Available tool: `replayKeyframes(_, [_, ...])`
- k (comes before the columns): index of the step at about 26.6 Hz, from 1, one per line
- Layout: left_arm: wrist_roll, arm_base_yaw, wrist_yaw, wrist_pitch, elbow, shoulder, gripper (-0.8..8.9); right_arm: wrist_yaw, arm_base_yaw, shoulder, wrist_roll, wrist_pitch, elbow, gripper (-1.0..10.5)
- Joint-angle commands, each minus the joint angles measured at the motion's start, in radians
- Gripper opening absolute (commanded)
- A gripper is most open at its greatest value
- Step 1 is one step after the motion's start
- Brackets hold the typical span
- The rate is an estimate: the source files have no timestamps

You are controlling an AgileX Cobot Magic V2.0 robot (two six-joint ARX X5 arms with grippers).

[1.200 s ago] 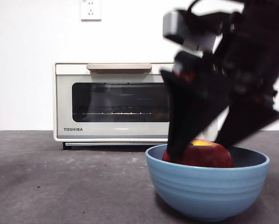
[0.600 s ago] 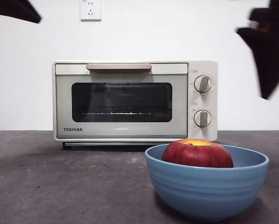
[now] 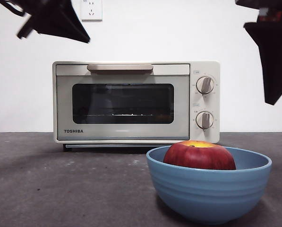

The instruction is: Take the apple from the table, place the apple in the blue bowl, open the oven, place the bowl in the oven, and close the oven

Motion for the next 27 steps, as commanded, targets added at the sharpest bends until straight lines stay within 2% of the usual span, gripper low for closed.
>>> replayKeyframes(1, [0.040,-0.017,-0.031,0.011,0.068,0.068,0.07,-0.031,0.006,0.006,0.010,0.001,0.005,4.4])
replayKeyframes(11, [0.100,-0.057,-0.118,0.012,0.171,0.217,0.07,-0.028,0.006,0.006,0.010,0.003,0.005,4.4])
replayKeyframes(20, [0.101,-0.064,-0.130,0.045,0.172,0.265,0.07,-0.029,0.006,0.005,0.010,0.008,0.005,4.4])
replayKeyframes(27, [0.108,-0.094,-0.130,-0.061,0.172,0.268,0.07,-0.029,0.006,0.005,0.010,0.015,0.005,4.4])
